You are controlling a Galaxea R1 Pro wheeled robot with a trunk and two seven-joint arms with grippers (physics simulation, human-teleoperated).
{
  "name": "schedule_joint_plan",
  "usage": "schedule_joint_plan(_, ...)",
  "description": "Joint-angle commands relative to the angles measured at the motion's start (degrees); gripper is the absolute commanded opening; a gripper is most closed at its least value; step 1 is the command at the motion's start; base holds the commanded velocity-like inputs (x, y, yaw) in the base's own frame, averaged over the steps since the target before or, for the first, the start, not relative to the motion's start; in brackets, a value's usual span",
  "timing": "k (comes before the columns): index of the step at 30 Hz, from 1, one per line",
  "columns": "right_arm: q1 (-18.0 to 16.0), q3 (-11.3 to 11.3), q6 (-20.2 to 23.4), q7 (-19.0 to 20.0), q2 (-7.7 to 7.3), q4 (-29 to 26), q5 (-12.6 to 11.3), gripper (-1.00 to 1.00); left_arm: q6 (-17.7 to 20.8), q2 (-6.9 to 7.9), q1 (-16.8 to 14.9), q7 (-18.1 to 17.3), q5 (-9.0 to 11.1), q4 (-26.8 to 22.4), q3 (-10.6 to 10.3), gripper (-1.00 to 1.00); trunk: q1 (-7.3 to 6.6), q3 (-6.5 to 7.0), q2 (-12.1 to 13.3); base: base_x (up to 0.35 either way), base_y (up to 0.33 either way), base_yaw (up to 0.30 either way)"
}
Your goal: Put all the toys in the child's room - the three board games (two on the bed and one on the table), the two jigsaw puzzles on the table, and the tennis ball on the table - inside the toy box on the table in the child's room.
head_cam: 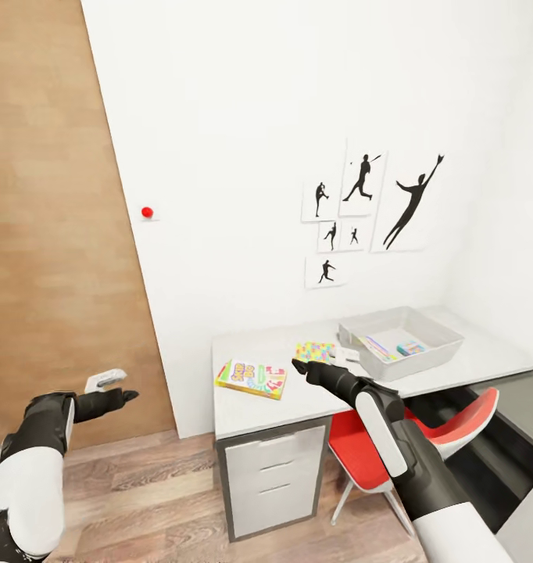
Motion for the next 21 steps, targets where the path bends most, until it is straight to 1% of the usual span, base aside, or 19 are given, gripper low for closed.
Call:
schedule_joint_plan(1, -0.04, 0.09, 0.2, -0.17, -0.05, -0.04, -0.23, 1.0, -0.1, -0.05, -0.09, 0.91, -0.59, 0.41, 0.25, 1.0, 0.03, -0.1, -0.11, 0.0, 0.0, 0.29)
schedule_joint_plan(2, -0.04, 0.14, 0.2, -0.17, -0.05, 0.03, -0.23, 1.0, -0.81, -0.04, -0.09, 3.7, -0.6, 1.39, 0.18, 1.0, 0.03, -0.1, -0.11, 0.0, 0.0, 0.29)
schedule_joint_plan(3, -0.04, 0.15, 0.2, -0.17, -0.05, 0.12, -0.23, 1.0, -1.35, -0.04, -0.09, 5.01, -0.62, 1.98, 0.16, 1.0, 0.03, -0.1, -0.11, 0.0, 0.0, 0.29)
schedule_joint_plan(4, -0.04, 0.17, 0.2, -0.18, -0.02, 0.38, -0.23, 1.0, -2.65, -0.09, -0.09, 7.52, -0.77, 3.45, 0.15, 1.0, 0.03, -0.1, -0.11, 0.0, 0.0, 0.265)
schedule_joint_plan(5, -0.04, 0.18, 0.2, -0.18, -0.01, 0.53, -0.23, 1.0, -3.37, -0.13, -0.09, 8.71, -0.84, 4.39, 0.15, 1.0, 0.03, -0.1, -0.11, 0.0, 0.0, 0.228)
schedule_joint_plan(6, -0.04, 0.19, 0.2, -0.21, 0.01, 0.77, -0.21, 1.0, -4.81, -0.14, -0.13, 11.19, -0.96, 6.79, 0.14, 1.0, 0.03, -0.1, -0.11, 0.0, 0.0, 0.146)
schedule_joint_plan(7, -0.04, 0.19, 0.2, -0.22, 0.02, 0.85, -0.2, 1.0, -5.48, -0.12, -0.15, 12.51, -1.01, 8.19, 0.14, 1.0, 0.03, -0.1, -0.11, 0.0, 0.0, 0.117)
schedule_joint_plan(8, -0.04, 0.2, 0.2, -0.3, 0.01, 0.97, -0.18, 1.0, -6.73, -0.04, -0.31, 15.33, -1.04, 11.27, 0.18, 1.0, 0.03, -0.1, -0.11, 0.0, 0.0, 0.075)
schedule_joint_plan(10, -0.04, 0.2, 0.18, -0.47, -0.01, 1.05, -0.12, 1.0, -7.86, 0.02, -0.5, 18.08, -0.99, 14.06, 0.2, 1.0, 0.03, -0.1, -0.11, 0.0, 0.0, 0.054)
schedule_joint_plan(11, -0.04, 0.14, 0.12, -0.65, -0.03, 1.12, -0.08, 1.0, -8.69, 0.05, -0.64, 20.35, -0.93, 16.0, 0.24, 1.0, 0.03, -0.1, -0.11, 0.0, 0.0, 0.031)
schedule_joint_plan(12, -0.04, 0.1, 0.09, -0.76, -0.03, 1.28, -0.07, 1.0, -9.23, 0.03, -0.73, 21.89, -0.88, 17.24, 0.27, 1.0, 0.03, -0.1, -0.11, 0.0, 0.0, 0.02)
schedule_joint_plan(15, -0.04, 0.11, 0.04, -0.93, -0.04, 1.83, 0.0, 1.0, -9.88, -0.22, -0.84, 23.6, -0.76, 18.73, 0.25, 1.0, 0.03, -0.1, -0.11, 0.0, 0.0, 0.01)
schedule_joint_plan(21, -0.04, 0.0, 0.0, -1.04, 0.02, 3.79, 0.04, 1.0, -10.23, -0.51, -0.88, 24.3, -0.7, 19.35, 0.31, 1.0, 0.03, -0.1, -0.11, 0.0, 0.0, 0.002)
